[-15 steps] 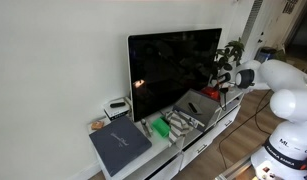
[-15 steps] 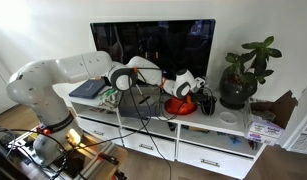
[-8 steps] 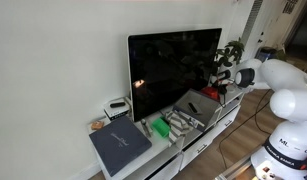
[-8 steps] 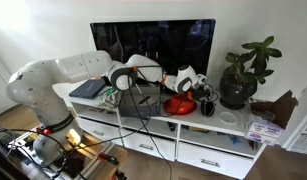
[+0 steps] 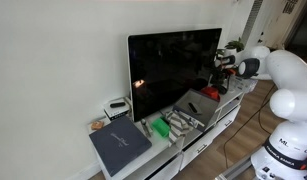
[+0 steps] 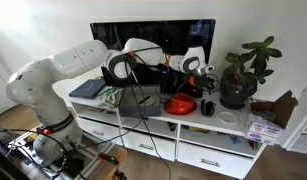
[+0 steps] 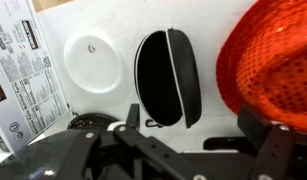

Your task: Pick up the black glasses case from the blue box and put it on the tv stand

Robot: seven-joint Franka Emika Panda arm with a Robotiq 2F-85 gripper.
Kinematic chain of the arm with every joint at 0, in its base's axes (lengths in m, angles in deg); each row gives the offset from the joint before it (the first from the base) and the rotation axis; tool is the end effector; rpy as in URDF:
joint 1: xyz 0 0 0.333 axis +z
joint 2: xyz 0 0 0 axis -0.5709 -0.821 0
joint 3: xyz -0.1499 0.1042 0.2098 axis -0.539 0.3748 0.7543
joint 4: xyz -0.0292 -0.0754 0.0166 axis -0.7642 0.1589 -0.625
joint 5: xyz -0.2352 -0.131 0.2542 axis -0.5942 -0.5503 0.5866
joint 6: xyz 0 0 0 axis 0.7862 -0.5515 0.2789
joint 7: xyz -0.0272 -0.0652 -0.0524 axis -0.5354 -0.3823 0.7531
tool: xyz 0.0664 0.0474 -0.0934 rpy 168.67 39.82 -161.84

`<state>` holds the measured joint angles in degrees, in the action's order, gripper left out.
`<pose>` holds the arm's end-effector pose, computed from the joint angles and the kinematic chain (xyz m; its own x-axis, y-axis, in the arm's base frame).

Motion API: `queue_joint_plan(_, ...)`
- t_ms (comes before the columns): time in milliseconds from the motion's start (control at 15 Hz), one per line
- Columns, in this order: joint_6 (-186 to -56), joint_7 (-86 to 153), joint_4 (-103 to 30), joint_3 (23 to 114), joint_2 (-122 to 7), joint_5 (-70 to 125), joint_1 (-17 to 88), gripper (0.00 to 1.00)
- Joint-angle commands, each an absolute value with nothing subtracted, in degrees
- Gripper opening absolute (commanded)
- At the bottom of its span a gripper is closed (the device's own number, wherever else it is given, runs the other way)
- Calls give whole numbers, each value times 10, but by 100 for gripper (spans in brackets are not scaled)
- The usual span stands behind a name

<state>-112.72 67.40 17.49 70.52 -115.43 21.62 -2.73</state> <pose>0.5990 -0.4830 0.1637 0.9914 -0.0598 0.1167 -0.0883 -0.9625 0.2566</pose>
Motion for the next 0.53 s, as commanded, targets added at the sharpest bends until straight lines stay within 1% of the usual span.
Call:
queue_joint_plan(0,-1021,674,113,725,-1064,241,-36,100)
queue_joint_plan(200,-990,679,61,738,-1001,254,-41,100)
queue_joint_plan(467,-991,679,-37,749,-920,264,-42,100)
